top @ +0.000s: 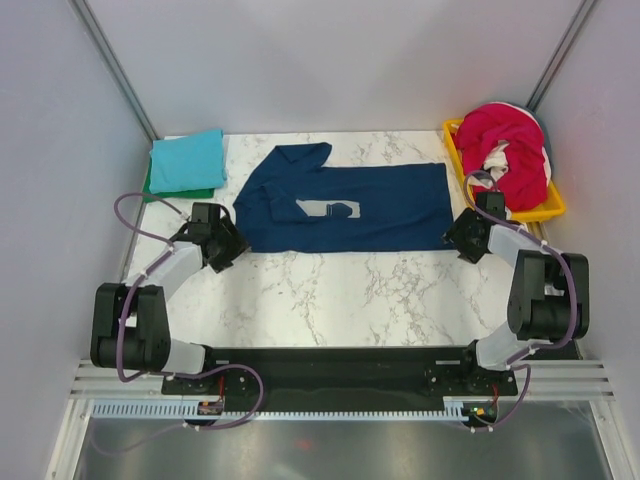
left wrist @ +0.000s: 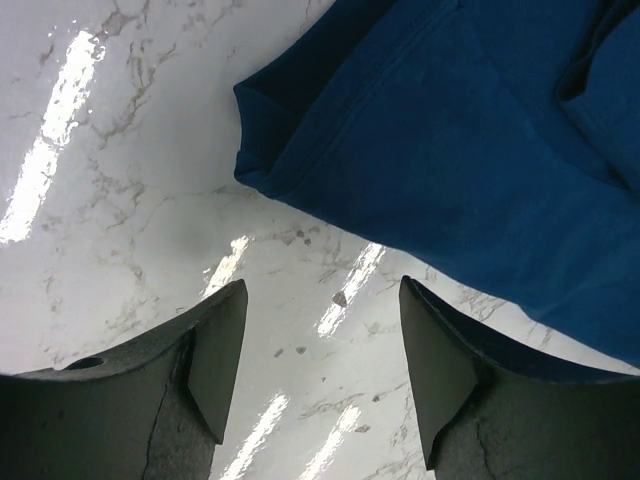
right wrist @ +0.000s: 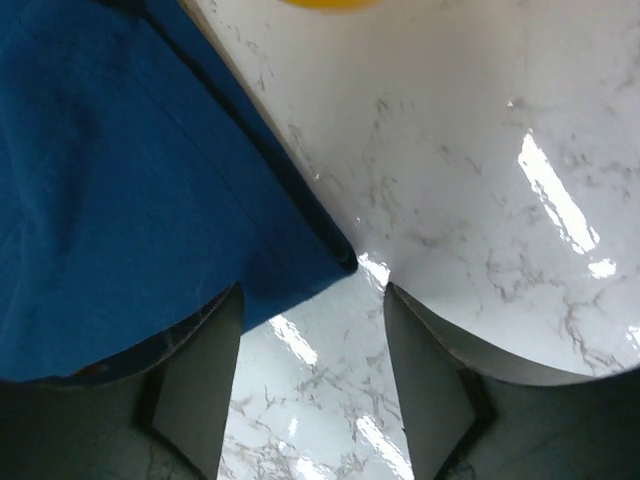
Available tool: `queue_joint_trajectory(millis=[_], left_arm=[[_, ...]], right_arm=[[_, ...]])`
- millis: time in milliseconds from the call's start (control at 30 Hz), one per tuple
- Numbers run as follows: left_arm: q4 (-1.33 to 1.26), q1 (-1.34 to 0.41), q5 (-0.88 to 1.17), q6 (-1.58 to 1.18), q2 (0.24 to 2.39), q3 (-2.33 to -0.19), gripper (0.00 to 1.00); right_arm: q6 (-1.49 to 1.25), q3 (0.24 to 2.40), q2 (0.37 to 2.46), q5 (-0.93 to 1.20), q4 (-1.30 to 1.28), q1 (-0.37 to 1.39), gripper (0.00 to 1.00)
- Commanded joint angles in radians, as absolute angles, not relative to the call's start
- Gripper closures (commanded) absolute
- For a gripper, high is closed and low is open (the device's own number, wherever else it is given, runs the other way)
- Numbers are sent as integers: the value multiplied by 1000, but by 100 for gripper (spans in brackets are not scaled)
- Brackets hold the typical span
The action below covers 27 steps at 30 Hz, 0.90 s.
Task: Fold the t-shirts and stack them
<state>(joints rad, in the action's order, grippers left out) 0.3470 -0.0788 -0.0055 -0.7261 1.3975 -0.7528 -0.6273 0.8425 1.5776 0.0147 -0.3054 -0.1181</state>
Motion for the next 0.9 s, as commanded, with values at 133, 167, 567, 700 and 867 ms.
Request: queue_joint_trajectory(millis=[133, 167, 567, 700, 867], left_arm=[[181, -72, -63, -796, 1440, -738, 33], [173, -72, -67, -804, 1462, -736, 34], [106, -61, -102, -808, 1606, -833, 75], [159, -58, -86, -828, 1432, -838, 98], [339, -54, -161, -784, 1142, -868, 98]], right_arm=[[-632, 867, 1678, 25, -210, -124, 60], [-630, 861, 1683, 29, -204, -124, 66], [-626, 882, 1674, 48, -224, -126, 100], [-617, 960, 1588, 57, -316, -140, 100], [-617, 980, 1395, 14, -418, -149, 100]])
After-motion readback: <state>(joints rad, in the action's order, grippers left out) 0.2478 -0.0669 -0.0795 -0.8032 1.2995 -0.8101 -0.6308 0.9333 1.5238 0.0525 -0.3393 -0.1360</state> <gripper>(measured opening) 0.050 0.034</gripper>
